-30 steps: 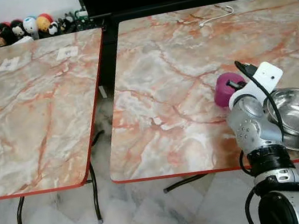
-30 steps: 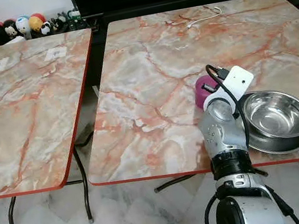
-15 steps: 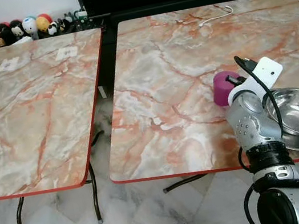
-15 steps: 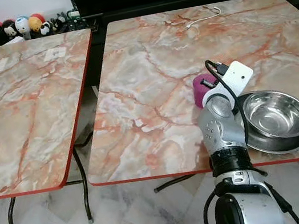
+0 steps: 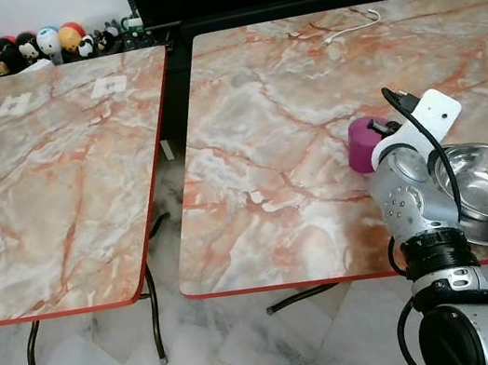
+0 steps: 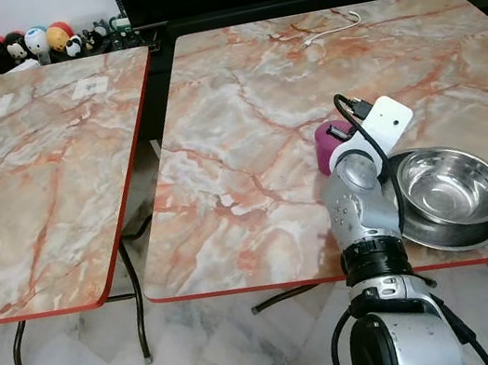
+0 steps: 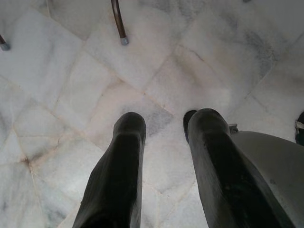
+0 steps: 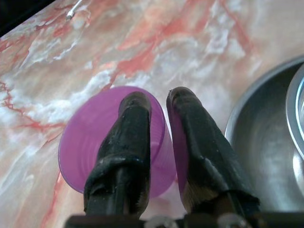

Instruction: Setting the table

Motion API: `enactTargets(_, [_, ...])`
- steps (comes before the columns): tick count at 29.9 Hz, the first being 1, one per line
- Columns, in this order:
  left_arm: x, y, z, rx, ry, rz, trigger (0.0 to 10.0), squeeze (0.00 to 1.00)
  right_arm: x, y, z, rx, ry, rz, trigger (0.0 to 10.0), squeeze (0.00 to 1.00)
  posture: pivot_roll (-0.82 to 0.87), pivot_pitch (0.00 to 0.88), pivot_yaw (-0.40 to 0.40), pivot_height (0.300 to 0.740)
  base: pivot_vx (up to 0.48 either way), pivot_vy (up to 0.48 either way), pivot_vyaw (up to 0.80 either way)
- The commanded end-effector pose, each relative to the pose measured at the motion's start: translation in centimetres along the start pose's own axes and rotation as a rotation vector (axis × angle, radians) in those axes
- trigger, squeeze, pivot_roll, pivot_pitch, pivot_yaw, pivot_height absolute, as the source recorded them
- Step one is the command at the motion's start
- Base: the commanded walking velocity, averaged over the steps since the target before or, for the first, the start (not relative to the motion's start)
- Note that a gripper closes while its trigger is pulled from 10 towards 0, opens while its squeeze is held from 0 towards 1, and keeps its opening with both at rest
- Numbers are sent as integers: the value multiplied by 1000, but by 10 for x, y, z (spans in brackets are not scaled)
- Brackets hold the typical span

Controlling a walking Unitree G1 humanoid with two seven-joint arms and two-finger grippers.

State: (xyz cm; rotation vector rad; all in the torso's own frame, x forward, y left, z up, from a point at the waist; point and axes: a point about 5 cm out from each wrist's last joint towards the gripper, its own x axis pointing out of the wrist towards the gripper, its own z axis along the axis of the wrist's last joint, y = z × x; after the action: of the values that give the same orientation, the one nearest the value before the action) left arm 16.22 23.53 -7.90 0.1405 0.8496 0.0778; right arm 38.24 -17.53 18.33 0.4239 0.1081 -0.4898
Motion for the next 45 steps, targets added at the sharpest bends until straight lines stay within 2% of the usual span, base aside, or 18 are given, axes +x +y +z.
enactTargets(1, [-2,1,-6,-8,19,4,10000,0,-2,7,16,2,-72,28,10000,0,-55,107,29,740,0,0,0])
enactTargets(11, [-2,0,-6,-10,18,3,10000,0,-5,5,21,-25,-123,33,10000,0,-56,103,29,740,0,0,0])
enactTargets(12, [-2,0,-6,-11,18,4,10000,0,-8,7,22,-49,-163,81,10000,0,-59,104,29,740,0,0,0])
enactTargets(14, [-2,0,-6,-12,18,4,10000,0,-10,8,21,-57,-176,104,10000,0,-59,104,29,740,0,0,0])
enactTargets(15, [-2,0,-7,-13,19,3,10000,0,-16,14,15,-102,-200,214,10000,0,-64,102,30,740,0,0,0])
enactTargets(16, [-2,0,-7,-13,19,3,10000,0,-16,14,15,-102,-200,214,10000,0,-64,102,30,740,0,0,0])
enactTargets(18, [-2,-1,-7,-18,17,4,10000,0,-24,15,3,-139,-200,327,10000,0,-61,102,28,740,0,0,0])
enactTargets(22, [-2,0,-7,-23,14,9,10000,0,-35,9,-13,-206,-178,431,10000,0,-67,99,27,740,0,0,0])
enactTargets(23, [-2,0,-7,-25,14,13,10000,0,-41,2,-19,-254,-191,494,10000,0,-76,93,28,740,0,0,0])
enactTargets(24, [-2,0,-7,-25,14,13,10000,0,-41,2,-19,-254,-191,494,10000,0,-76,93,28,740,0,0,0])
enactTargets(25, [-2,1,-6,-26,12,17,10000,0,-46,-3,-23,-327,-211,548,10000,0,-78,93,28,740,0,0,0])
enactTargets(28, [-2,1,-6,-28,12,19,10000,0,-51,-10,-29,-372,-210,601,10000,0,-82,79,29,740,0,0,0])
enactTargets(35, [-2,0,-6,-39,15,19,10000,0,-58,-18,-32,-390,-230,611,10000,0,-81,67,33,740,0,0,343])
enactTargets(38, [-2,1,-7,-37,21,18,10000,0,-63,-17,-31,-325,-238,628,10000,0,-83,59,38,740,0,357,696])
enactTargets(45, [-2,2,-7,-31,25,20,10000,0,-63,-16,-34,-299,-224,613,10000,0,-71,42,39,740,0,480,0])
